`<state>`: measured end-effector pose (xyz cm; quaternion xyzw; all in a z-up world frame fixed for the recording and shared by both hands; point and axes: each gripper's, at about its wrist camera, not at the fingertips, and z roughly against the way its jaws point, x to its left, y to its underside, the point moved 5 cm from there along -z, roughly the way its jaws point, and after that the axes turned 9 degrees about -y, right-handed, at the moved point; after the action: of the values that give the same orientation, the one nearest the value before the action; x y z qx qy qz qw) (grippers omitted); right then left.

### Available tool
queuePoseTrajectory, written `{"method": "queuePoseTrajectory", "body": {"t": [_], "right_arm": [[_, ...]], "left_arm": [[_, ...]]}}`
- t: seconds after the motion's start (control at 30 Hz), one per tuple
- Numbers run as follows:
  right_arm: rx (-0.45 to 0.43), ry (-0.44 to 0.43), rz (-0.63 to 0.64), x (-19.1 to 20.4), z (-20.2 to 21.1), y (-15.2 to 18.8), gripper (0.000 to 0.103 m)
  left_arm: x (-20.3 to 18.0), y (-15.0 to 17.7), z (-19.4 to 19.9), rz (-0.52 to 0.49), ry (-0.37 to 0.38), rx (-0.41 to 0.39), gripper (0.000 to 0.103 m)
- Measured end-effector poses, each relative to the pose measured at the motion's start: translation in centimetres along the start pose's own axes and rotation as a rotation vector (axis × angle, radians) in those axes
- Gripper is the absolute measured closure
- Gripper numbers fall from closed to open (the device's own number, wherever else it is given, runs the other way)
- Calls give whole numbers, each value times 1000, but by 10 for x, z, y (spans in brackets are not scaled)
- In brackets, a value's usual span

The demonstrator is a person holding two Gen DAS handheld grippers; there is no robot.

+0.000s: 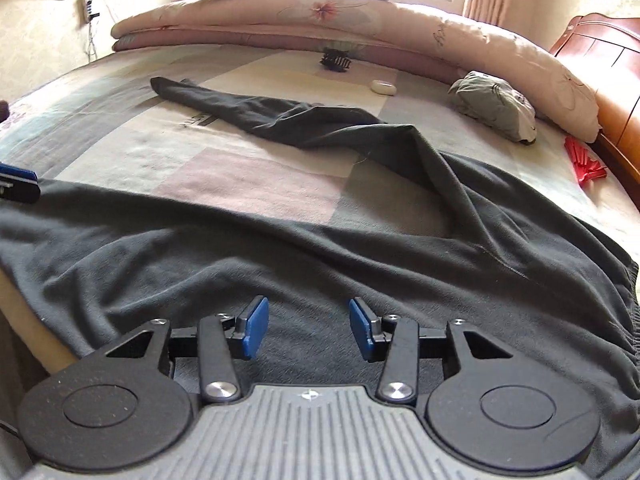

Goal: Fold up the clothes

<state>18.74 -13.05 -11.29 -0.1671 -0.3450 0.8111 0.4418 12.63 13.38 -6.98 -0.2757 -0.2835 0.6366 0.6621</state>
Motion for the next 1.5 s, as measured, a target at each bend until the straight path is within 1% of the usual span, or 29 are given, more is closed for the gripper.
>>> {"method": "queuePoseTrajectory", "body": {"t": [0.1, 0.17, 0.23, 0.27, 0.3, 0.33, 0.37, 0.4, 0.47, 0.5, 0.53, 0.57, 0.63, 0.7, 0.77, 0.83, 0.87, 0.93, 1.0, 1.03, 1.1, 1.2, 1.23, 1.3, 1.33, 1.37, 1.4, 1.43, 1.5], "right_arm": [[24, 1, -18, -3, -9, 9, 53], [1, -11, -34, -3, -4, 20, 49], [-2, -42, -84, -7, 6, 30, 43], [5, -61, -96, -8, 12, 36, 41], [14, -72, -84, -7, 17, 41, 39], [26, -81, -62, -4, 22, 46, 34], [37, -90, -41, -3, 26, 49, 32], [44, -103, -32, -2, 29, 50, 27], [56, -129, -16, -2, 34, 50, 27], [46, -130, -12, -5, 37, 48, 27], [15, -115, -13, -11, 39, 42, 27], [-9, -93, -19, -18, 39, 37, 27], [-40, -33, -43, -36, 32, 27, 27], [-35, -17, -53, -42, 31, 30, 27], [-18, -17, -57, -44, 33, 37, 26], [0, -17, -62, -45, 34, 45, 16], [9, -17, -64, -45, 35, 49, 13], [27, -18, -69, -47, 36, 56, 4], [45, -18, -73, -48, 37, 64, 4], [56, -24, -76, -49, 36, 63, 4], [34, -27, -81, -52, 32, 45, 4], [-33, 4, -62, -55, 18, 10, 4], [-35, 3, -68, -56, 9, 2, 4], [7, -3, -84, -57, -12, -5, 4], [36, 1, -89, -56, -19, -2, 3], [58, 6, -93, -55, -23, 5, 1], [57, 4, -98, -53, -23, 12, 0], [33, -6, -103, -53, -17, 20, 0], [12, -17, -107, -52, -5, 33, 0]], "left_arm": [[-65, -8, -16, -124, 61, -34, 70], [-93, -3, -27, -148, 91, -16, 68], [-106, 11, -40, -134, 92, 35, 68], [-108, 21, -43, -128, 74, 55, 67], [-110, 29, -39, -123, 61, 38, 67], [-111, 36, -35, -119, 55, 30, 63], [-111, 40, -30, -119, 60, 43, 60], [-111, 42, -25, -123, 70, 65, 58], [-109, 37, -20, -136, 86, 115, 57], [-107, 31, -18, -140, 85, 122, 57], [-106, 24, -17, -147, 82, 116, 57], [-106, 16, -16, -155, 74, 90, 57], [-109, 2, -23, -150, 71, 64, 57], [-114, -8, -36, -119, 86, 60, 57], [-120, -6, -52, -89, 103, 93, 57], [-124, 6, -60, -71, 85, 126, 57], [-125, 11, -55, -65, 78, 112, 56], [-122, 19, -46, -25, 99, 134, 54], [-118, 19, -40, -11, 138, 172, 53], [-116, 14, -40, -16, 138, 177, 53], [-112, 2, -40, -25, 132, 172, 53], [-111, -20, -53, -19, 119, 109, 52], [-112, -23, -61, -5, 131, 116, 52], [-115, -19, -74, 10, 125, 155, 52], [-117, -15, -77, 7, 114, 166, 52], [-118, -9, -74, -10, 103, 151, 51], [-119, -2, -70, -21, 96, 140, 50], [-117, 4, -64, -24, 98, 139, 47], [-112, 17, -51, -12, 115, 132, 46]]}}
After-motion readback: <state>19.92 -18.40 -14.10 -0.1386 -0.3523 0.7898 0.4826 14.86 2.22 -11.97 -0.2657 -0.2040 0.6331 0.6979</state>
